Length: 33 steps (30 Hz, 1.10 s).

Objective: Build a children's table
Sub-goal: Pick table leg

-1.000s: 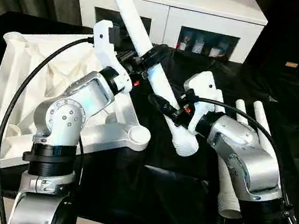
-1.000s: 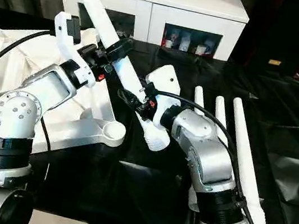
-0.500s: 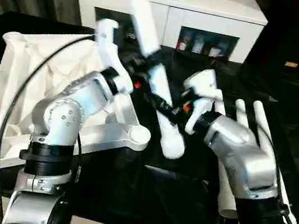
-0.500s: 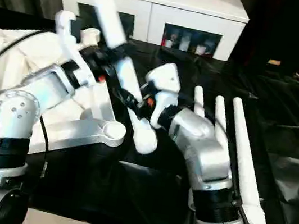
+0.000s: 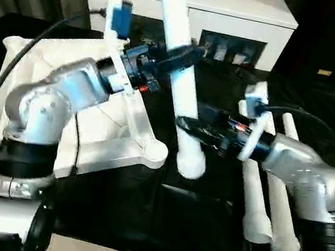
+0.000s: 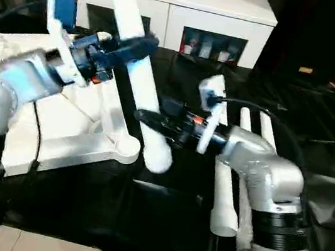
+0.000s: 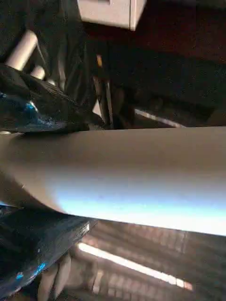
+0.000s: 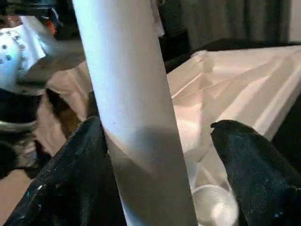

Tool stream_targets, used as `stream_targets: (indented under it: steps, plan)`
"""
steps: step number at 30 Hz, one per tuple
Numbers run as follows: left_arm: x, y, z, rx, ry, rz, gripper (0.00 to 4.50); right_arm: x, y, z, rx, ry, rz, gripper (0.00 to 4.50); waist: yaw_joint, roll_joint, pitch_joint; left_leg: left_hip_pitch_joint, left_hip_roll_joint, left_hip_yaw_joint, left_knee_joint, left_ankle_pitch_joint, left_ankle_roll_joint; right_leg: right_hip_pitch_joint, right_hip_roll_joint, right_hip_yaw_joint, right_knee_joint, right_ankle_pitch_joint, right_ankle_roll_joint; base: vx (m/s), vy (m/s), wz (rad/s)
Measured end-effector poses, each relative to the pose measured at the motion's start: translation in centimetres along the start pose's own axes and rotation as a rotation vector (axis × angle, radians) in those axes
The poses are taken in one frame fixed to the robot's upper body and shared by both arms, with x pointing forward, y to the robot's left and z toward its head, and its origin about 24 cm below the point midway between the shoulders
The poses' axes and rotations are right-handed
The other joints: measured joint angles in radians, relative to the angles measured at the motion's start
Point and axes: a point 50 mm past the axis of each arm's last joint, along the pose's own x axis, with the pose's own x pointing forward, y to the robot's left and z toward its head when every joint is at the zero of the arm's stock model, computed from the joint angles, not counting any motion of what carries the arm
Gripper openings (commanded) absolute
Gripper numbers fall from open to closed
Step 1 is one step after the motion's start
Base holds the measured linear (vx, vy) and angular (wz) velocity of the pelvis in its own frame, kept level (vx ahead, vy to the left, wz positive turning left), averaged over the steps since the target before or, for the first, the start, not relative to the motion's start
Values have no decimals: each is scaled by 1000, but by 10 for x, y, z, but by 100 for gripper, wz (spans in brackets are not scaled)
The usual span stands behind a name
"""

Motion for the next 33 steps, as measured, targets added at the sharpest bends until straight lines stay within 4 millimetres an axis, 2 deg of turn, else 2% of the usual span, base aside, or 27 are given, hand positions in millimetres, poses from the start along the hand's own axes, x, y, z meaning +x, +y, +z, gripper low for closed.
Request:
stream_targets:
  steps: [1, 7, 11, 12, 15, 21, 27, 29, 32, 33]
  plan:
    - [0, 0, 0, -4, 0, -7, 172, 0, 0, 0, 3, 4, 5, 374, 0, 0, 0, 0, 0, 0, 0, 0, 0, 0, 0, 0, 0, 0, 0, 0, 0, 0]
    - [0, -2, -1, -10, 7, -44, 172, 1, 3, -6, 23, 66, 36, 301, 1, 0, 0, 0, 0, 0, 0, 1, -1, 0, 0, -1, 0, 0, -1, 0, 0, 0]
    - [1, -2, -2, -13, 12, -58, 172, -1, 5, -16, 33, 131, 47, 284, 3, 0, 0, 0, 1, 0, 0, 1, -1, 0, 0, -1, 0, 0, -1, 0, 0, 0]
    - [1, -2, -1, -13, 11, -64, 172, -2, 6, -20, 36, 152, 44, 258, 3, 0, 0, 0, 1, 0, 0, 1, -2, 0, 0, -1, 0, 0, -1, 0, 0, 0]
    - [0, 0, -3, -24, 11, -62, 172, -2, 7, -25, 37, 174, 49, 238, 2, 0, 0, 0, 1, 0, 0, 1, -2, 0, 0, -2, 0, 1, -1, 0, 0, 0]
    - [-1, 2, -4, -36, 11, -61, 172, 1, 8, -26, 29, 180, 51, 214, 1, 1, 0, 0, 2, 0, 0, 2, -4, 0, 0, -3, 0, 2, -3, 0, 0, 0]
    - [-4, 7, 1, -20, -17, -10, 172, 10, 8, -25, 6, 127, 22, 209, 2, 1, 0, -1, 4, 0, 0, 3, -6, 1, -2, -8, 1, 2, -3, 0, 0, 0]
    - [-1, 12, 4, -32, -27, 26, 228, 12, 7, -23, 9, 95, 0, 207, 2, 1, 0, -2, 4, 0, 0, 5, -6, 1, -2, -11, 1, 2, -4, 0, 0, 0]
    - [1, 19, 4, -3, -5, 142, 245, 19, 6, -18, -5, 57, -51, 202, 2, 1, 0, -2, 6, 0, 0, 6, -7, 3, -4, -15, 1, 2, -4, 0, 0, 0]
    - [3, 20, 0, 2, 18, 164, 265, 19, 4, -16, -13, 49, -75, 196, 4, 1, 0, -3, 7, 0, 0, 7, -7, 3, -4, -17, 1, 2, -4, 0, 0, 0]
